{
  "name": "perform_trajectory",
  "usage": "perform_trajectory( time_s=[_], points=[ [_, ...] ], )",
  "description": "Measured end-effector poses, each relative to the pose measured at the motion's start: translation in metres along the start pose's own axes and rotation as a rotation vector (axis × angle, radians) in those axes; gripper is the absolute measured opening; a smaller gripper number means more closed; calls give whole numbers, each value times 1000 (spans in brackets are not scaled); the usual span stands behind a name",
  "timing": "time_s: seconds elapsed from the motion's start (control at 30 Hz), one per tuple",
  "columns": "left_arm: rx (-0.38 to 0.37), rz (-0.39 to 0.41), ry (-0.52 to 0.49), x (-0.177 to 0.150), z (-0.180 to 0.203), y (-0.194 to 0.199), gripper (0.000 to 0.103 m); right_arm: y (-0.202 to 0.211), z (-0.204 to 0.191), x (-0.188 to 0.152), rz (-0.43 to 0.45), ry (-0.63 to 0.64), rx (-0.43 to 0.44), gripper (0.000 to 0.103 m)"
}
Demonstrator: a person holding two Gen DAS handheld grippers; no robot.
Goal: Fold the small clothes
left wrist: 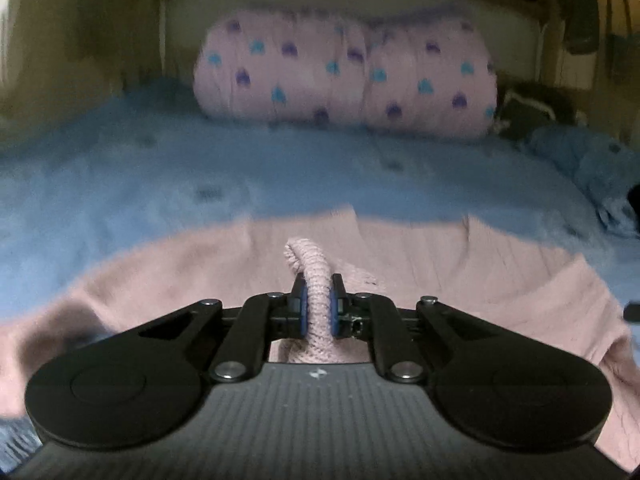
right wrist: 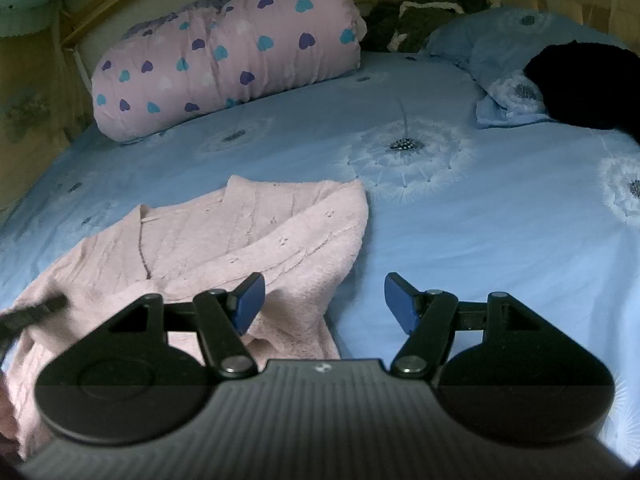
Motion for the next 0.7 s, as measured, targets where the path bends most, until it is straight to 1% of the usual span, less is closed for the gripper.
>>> perform_trajectory(
  time_s=[0.1,0.2,0.37,0.43,0.5,0.53,0.6,0.63,0.67,0.7],
  points=[
    [59,-3,-34,8,-12,1,12,0,0,-1,2,4,-11,68],
    [77,-69,-62,1,-25,-14,12,-1,2,-1,-1,-1,-18,68],
    [90,-160,-75,-24,-40,-46,13,-2,6,-2,-7,-3,-38,68],
    [90,-166,-84,-31,-42,-50,14,-5,9,-4,-19,-11,-43,68],
    [90,-148,-110,-34,-41,-50,15,-10,10,-6,-37,-21,-43,68],
    [96,-145,-126,-35,-41,-50,18,-14,10,-7,-51,-25,-39,68],
    [113,-145,-137,-35,-40,-50,27,-19,8,-10,-73,-19,-35,68],
    [123,-145,-135,-34,-41,-50,37,-23,5,-12,-85,-6,-41,68],
    [141,-145,-135,-33,-43,-51,51,-27,3,-13,-97,8,-54,68],
    [167,-145,-138,-32,-46,-51,58,-30,1,-16,-107,25,-70,68]
  ],
)
Point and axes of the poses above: each gripper's, at about its wrist camera, not at the fingertips, and y roughly against the way its jaws point, z to its right, x to its top, the point moved 4 cm from there along -y, roughly the way its jaws point, and after that the axes turned 6 degrees about -z, right-handed, at the moved point
